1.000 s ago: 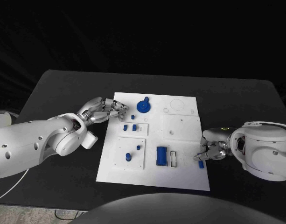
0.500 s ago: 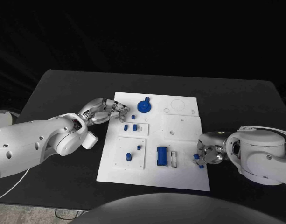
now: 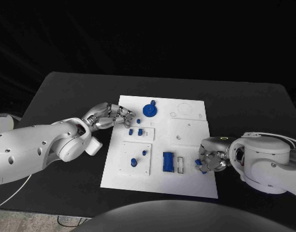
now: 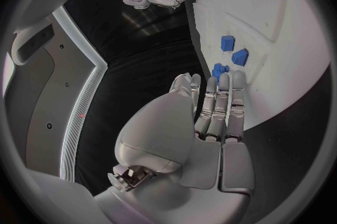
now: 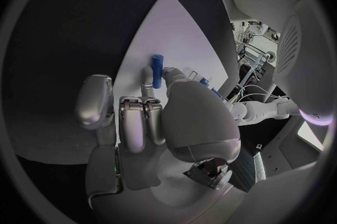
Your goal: Assemble the parts on the task board
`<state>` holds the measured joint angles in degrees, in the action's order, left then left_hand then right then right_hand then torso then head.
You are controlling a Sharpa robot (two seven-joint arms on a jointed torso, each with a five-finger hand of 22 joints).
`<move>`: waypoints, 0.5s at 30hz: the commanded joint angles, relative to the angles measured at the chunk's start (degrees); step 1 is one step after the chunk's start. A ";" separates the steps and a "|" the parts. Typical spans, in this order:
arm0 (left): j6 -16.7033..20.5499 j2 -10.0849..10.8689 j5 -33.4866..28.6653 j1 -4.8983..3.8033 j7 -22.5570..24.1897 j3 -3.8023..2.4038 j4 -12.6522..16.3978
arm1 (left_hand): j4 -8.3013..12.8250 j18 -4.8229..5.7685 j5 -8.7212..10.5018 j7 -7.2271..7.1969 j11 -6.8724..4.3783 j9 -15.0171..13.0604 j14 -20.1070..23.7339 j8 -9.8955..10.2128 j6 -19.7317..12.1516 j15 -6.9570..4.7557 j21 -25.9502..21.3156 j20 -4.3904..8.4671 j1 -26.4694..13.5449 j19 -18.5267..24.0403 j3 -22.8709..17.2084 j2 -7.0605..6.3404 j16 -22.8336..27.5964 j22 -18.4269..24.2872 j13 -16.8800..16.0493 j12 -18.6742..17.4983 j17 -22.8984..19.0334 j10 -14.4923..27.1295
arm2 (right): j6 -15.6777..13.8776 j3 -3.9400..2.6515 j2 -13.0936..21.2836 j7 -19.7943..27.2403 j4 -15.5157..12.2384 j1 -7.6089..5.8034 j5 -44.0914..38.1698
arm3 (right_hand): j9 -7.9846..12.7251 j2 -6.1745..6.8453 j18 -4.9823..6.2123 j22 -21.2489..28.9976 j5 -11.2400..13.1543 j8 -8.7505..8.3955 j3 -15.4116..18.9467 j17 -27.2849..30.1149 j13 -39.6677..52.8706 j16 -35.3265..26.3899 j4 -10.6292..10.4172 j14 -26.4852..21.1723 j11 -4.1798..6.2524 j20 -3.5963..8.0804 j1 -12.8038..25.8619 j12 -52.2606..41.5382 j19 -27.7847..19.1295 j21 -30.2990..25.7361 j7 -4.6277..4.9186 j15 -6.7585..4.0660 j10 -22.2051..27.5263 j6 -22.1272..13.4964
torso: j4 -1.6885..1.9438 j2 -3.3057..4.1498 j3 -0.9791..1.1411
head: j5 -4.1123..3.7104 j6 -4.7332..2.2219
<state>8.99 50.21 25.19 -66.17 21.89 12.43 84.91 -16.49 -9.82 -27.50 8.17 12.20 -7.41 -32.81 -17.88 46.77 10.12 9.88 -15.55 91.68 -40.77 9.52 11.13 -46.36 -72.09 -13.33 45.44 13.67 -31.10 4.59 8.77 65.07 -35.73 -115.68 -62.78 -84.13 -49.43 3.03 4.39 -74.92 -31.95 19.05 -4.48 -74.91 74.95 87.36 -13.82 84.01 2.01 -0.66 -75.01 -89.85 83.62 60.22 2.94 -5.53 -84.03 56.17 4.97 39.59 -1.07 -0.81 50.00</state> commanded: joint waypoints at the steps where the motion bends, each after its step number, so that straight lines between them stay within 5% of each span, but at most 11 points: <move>1: -1.34 -0.07 0.94 0.06 0.29 -0.01 0.03 | -0.03 0.34 -0.31 0.49 0.22 -0.07 -0.25 0.14 -0.04 0.09 -0.34 0.14 0.80 -0.30 -0.32 -0.15 0.08 -0.08 0.10 -0.42 -0.13 -0.38 | -2.43 0.63 0.30 -0.06 0.57 0.61 13.21 | 6.13 1.09 1.05 -7.82 0.12 -4.98 -14.71 -8.26 15.05 -0.06 12.30 4.75 -0.25 -0.19 2.64 -0.15 0.04 -0.37 -0.22 0.32 -5.97 1.23 | 0.03 0.01 -0.02 | 0.12 0.00; 6: -1.36 0.00 3.14 0.07 0.53 -0.01 0.16 | -0.05 0.37 -0.27 0.52 0.25 -0.07 -0.22 0.15 -0.06 0.11 -0.38 0.14 0.78 -0.28 -0.29 -0.32 0.09 -0.09 0.13 -0.46 -0.16 -0.41 | -5.20 0.62 0.93 0.26 1.10 -0.53 32.28 | 7.59 1.16 1.04 -7.81 1.19 -5.57 -16.53 -8.28 15.05 -0.02 12.01 4.76 -0.41 -0.27 5.33 -0.15 0.10 -0.47 -0.21 0.30 -5.97 1.58 | 0.08 -0.03 -0.06 | 0.35 0.00; 15: -0.82 0.20 3.90 0.08 1.39 -0.02 0.37 | -0.08 0.38 -0.25 0.52 0.25 -0.08 -0.22 0.13 -0.04 0.12 -0.39 0.14 0.76 -0.28 -0.29 -0.34 0.09 -0.10 0.14 -0.47 -0.17 -0.43 | -11.43 0.62 0.65 1.01 1.54 -1.74 46.46 | 8.37 1.24 1.10 -7.76 -1.72 -4.99 -18.78 -7.90 15.05 -0.13 12.61 4.69 -0.21 -0.16 7.58 -0.15 0.08 -0.71 -0.41 0.14 -5.97 2.35 | 0.12 0.02 -0.04 | 0.49 0.00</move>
<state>8.74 50.36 27.90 -66.12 22.06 12.43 85.08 -16.49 -9.82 -27.50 8.17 12.41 -7.41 -32.81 -17.88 46.77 10.12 9.76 -15.55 91.97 -40.77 9.52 10.85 -46.36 -72.14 -13.28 45.21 13.56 -31.31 -3.32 9.39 65.80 -35.28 -114.19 -64.46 -47.55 -41.02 4.31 4.39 -74.91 -33.30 13.92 -16.34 -74.91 74.95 87.37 -7.67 84.01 1.87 -0.65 -67.89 -89.85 83.61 59.73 2.55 -5.53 -83.99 58.26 5.06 39.58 -1.10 -0.40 50.00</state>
